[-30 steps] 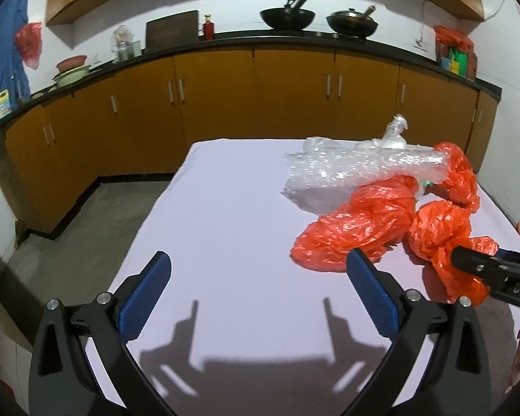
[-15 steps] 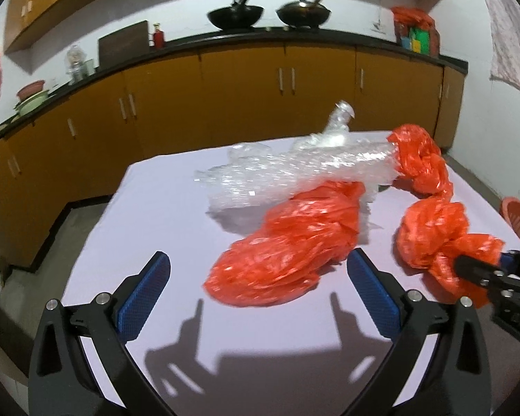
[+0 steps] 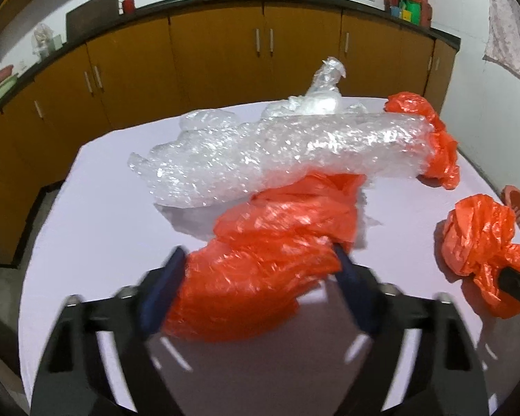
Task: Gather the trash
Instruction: 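Grasp an orange bag with the right tool while the left tool grasps another orange bag, then carry both orange bags over the orange wastebasket with both tools, then open both tools to drop the orange bags into the wastebasket, then move both tools back over the table toward the bubble wrap, then grasp the clear bubble wrap sheet with the right tool, then grasp the clear plastic bag with the left tool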
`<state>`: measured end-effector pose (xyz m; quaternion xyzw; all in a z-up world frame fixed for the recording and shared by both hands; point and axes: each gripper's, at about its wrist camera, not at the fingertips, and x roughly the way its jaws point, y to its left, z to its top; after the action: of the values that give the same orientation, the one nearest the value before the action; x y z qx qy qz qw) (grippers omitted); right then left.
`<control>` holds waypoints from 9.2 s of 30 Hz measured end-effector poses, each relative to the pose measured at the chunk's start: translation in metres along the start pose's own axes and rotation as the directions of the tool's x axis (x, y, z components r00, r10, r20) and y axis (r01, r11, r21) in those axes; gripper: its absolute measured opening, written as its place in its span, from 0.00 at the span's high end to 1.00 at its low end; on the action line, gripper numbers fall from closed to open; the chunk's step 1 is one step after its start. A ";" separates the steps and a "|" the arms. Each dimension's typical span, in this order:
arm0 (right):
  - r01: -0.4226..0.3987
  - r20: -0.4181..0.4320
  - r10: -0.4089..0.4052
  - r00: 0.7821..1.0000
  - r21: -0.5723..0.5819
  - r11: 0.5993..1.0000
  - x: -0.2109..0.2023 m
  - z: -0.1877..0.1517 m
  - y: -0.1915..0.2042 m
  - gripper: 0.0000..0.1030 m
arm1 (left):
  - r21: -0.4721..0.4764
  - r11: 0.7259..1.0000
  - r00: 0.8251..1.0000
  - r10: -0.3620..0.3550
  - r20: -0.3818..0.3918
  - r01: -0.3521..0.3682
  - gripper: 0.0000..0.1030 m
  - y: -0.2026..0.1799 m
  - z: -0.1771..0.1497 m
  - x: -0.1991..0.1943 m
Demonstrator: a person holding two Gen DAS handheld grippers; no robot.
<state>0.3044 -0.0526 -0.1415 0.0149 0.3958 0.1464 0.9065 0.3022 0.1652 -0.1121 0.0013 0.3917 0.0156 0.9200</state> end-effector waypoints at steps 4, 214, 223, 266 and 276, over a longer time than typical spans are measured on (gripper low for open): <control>-0.003 0.001 0.003 1.000 0.008 1.000 -0.001 -0.001 -0.001 0.75 | 0.016 0.999 1.000 -0.029 0.001 0.029 0.63 -0.005 -0.004 -0.005; -0.119 0.061 0.130 0.990 -0.162 0.980 0.032 0.052 0.012 0.27 | -0.198 0.976 0.979 0.127 0.160 -0.094 0.13 0.062 -0.004 -0.041; -0.134 -0.030 0.131 0.991 -0.237 0.962 0.064 0.046 0.054 0.16 | -0.293 0.936 0.953 0.254 0.167 -0.198 0.13 0.123 -0.006 -0.066; -0.121 -0.023 0.123 0.992 0.070 0.990 0.012 0.017 -0.061 0.87 | -0.007 0.995 0.994 -0.101 0.040 0.101 0.77 -0.014 0.042 0.027; -0.125 0.054 0.121 0.991 0.064 0.990 -0.032 0.017 -0.054 0.87 | -0.056 0.992 0.989 -0.110 0.103 0.116 0.77 -0.003 0.021 -0.040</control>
<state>0.3098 -0.1119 -0.1146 0.0734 0.3761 0.1882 0.9043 0.2898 0.1615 -0.0690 -0.0485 0.3442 -0.0245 0.9373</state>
